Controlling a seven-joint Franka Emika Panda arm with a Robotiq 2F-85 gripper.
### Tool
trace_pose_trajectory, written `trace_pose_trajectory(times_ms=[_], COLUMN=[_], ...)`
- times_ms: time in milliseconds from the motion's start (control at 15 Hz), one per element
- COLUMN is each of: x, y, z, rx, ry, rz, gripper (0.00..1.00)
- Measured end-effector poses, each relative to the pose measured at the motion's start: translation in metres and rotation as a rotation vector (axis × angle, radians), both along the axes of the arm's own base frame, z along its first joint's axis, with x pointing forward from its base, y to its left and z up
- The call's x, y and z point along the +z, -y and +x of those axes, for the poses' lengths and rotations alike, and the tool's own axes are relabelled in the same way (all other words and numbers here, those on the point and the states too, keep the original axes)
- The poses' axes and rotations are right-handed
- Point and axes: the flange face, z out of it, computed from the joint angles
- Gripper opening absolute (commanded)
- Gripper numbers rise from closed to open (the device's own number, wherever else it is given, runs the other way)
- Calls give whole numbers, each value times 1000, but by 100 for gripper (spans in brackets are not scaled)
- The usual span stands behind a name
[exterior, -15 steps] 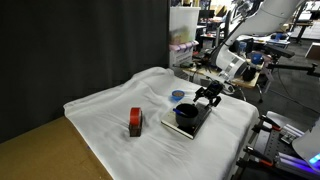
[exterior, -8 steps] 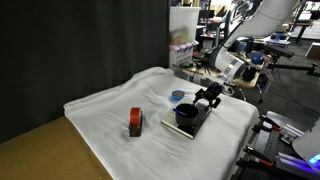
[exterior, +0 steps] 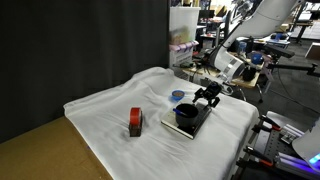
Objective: Remove the black cup from the book and place it on the table
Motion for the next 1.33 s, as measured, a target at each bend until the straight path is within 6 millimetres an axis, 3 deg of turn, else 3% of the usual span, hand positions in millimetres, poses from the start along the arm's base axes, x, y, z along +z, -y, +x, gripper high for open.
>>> trace_pose_trajectory(times_ms=[467,733,1333], x=[-2,-16,-33], y=[0,0,11], z=[-2,-1,27], rx=[1,3,-1], ry=[-6,-26,-10], rz=[0,-1,-20], gripper=[100,100,100])
